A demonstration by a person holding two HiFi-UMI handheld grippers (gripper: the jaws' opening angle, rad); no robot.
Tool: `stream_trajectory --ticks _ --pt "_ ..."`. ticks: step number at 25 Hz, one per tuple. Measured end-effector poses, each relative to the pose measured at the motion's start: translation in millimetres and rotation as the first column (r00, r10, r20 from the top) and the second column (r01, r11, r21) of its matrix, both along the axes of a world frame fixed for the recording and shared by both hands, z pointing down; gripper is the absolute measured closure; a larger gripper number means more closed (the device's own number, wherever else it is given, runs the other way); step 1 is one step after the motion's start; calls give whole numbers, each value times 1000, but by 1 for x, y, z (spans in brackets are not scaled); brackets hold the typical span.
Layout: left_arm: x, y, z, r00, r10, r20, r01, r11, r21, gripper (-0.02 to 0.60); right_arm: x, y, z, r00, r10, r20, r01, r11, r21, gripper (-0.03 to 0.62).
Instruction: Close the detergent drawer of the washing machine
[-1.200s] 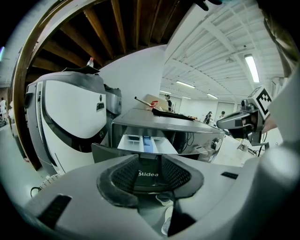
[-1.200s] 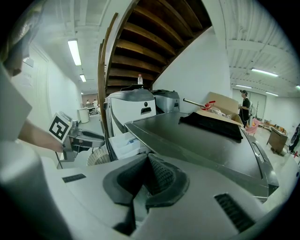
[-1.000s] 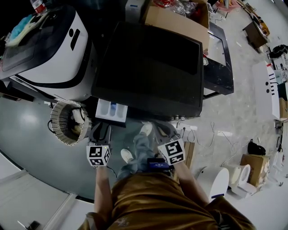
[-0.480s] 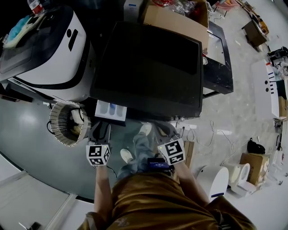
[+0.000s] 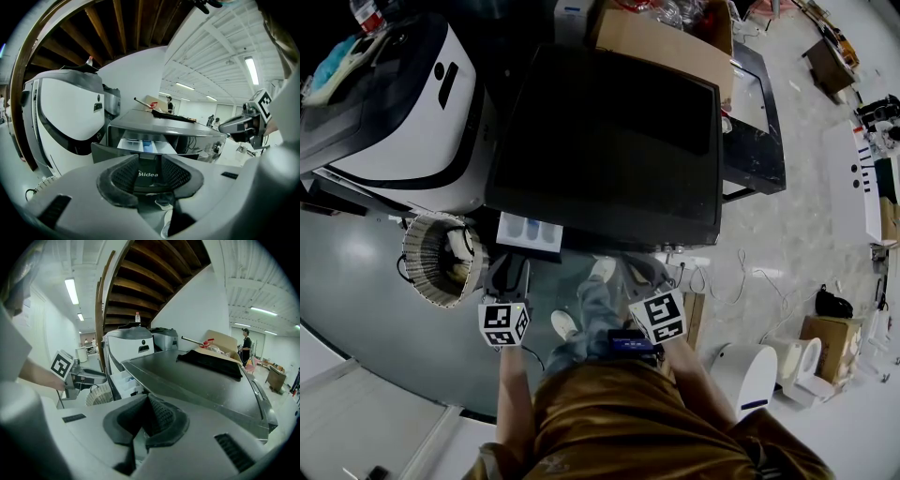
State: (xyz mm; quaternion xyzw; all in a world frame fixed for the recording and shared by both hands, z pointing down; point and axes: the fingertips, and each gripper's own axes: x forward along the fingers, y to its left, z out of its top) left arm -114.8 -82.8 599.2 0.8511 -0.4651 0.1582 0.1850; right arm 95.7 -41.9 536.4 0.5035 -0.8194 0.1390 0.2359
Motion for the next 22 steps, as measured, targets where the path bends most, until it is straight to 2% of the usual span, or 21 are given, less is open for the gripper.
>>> stream_trajectory --ticks 22 --pt "6 -19 0 1000 8 -16 -8 1000 14 420 2 -14 10 1000 11 0 -11 1000 -10 582"
